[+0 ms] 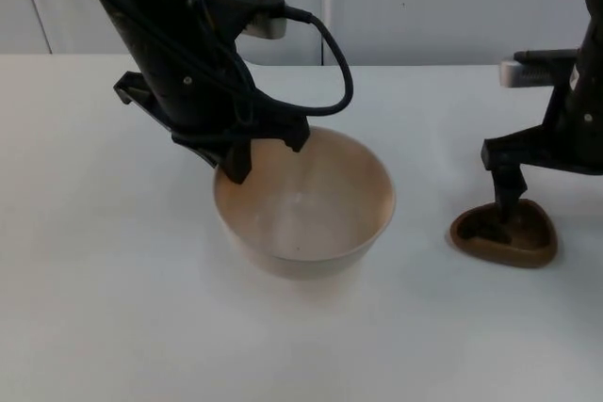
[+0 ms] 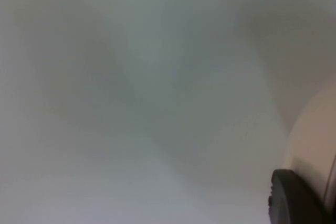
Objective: Pick up the bowl with the left hand and pour the coffee beans from the cup into the bowl with the right hand.
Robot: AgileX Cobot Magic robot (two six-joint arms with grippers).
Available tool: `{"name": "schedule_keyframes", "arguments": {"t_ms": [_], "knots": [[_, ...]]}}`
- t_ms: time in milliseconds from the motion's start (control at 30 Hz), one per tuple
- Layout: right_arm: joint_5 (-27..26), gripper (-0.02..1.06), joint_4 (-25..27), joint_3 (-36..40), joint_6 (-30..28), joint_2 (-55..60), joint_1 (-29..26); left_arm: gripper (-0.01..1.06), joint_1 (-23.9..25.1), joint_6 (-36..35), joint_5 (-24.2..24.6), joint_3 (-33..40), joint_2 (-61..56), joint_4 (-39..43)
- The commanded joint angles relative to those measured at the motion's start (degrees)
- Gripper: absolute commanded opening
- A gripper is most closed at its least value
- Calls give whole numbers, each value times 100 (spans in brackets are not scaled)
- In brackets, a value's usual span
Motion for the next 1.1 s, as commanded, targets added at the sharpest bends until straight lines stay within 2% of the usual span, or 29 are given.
{"name": "schedule_keyframes", "arguments": {"t_ms": [0,233,533,800,933,1067], "knots": [[-251,99,-19,206,-46,16,-23,0,-30,-2,-59,0,-29,25],[-470,97,-19,345,21,27,-23,0,-30,-2,-59,0,-29,25],[-632,83,-19,345,37,27,-23,0,-30,-2,-46,0,-29,24],[-691,82,-19,345,53,52,-23,0,-30,-2,-47,0,-29,49],[-609,78,-19,345,42,174,-23,0,-30,-2,-47,0,-29,49],[-622,67,-19,345,42,252,-23,0,-30,-2,-47,0,-29,49]]}}
